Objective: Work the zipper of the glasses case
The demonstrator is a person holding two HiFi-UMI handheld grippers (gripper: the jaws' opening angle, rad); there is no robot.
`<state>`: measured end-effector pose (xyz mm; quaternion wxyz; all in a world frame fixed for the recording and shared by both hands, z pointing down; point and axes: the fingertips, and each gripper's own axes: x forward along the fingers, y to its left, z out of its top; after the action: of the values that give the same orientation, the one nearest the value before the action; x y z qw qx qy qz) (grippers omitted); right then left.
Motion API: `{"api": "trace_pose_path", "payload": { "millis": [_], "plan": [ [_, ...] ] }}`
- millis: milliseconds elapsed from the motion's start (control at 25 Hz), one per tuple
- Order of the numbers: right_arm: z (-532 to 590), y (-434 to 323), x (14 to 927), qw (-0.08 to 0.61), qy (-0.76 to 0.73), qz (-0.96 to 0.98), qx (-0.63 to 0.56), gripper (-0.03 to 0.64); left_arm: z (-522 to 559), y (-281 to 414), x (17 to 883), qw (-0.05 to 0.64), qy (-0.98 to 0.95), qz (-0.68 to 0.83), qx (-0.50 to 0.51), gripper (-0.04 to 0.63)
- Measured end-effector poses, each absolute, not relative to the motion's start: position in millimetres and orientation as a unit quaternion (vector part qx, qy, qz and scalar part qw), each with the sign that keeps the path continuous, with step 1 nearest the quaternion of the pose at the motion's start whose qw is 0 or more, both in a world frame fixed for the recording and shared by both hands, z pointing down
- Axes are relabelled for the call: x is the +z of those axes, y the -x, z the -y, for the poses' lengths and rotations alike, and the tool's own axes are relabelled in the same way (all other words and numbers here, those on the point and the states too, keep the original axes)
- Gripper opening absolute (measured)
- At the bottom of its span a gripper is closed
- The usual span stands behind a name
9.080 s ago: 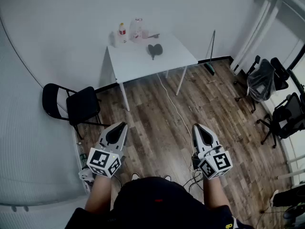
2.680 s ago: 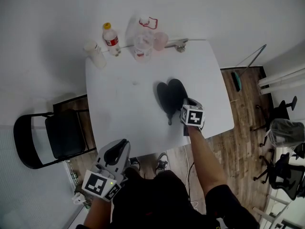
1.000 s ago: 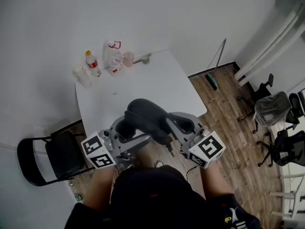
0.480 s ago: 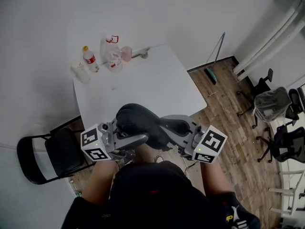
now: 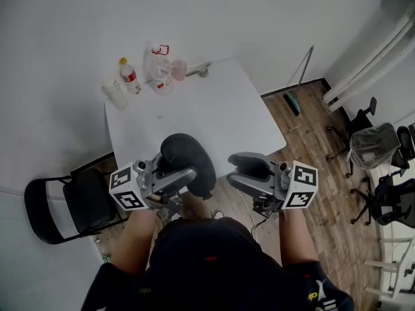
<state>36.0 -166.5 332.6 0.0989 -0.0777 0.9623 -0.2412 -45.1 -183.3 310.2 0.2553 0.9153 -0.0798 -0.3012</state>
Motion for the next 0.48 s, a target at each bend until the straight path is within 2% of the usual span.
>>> {"api": "trace_pose_path", "payload": {
  "millis": [80,200,480],
  "plan": [
    [169,-30,339,0.096,0.085,-0.96,-0.25,0.252,184,42,313,0.252,-0.918,0.084,-0.293,0.3],
    [162,-10,356,0.079,0.077,-0.958,-0.266,0.302,186,38,314,0.248,-0.92,0.085,-0.291,0.295],
    [152,8,374,0.089,0.054,-0.943,-0.317,0.311,180,22,311,0.234,-0.929,0.086,-0.273,0.293]
  ]
}}
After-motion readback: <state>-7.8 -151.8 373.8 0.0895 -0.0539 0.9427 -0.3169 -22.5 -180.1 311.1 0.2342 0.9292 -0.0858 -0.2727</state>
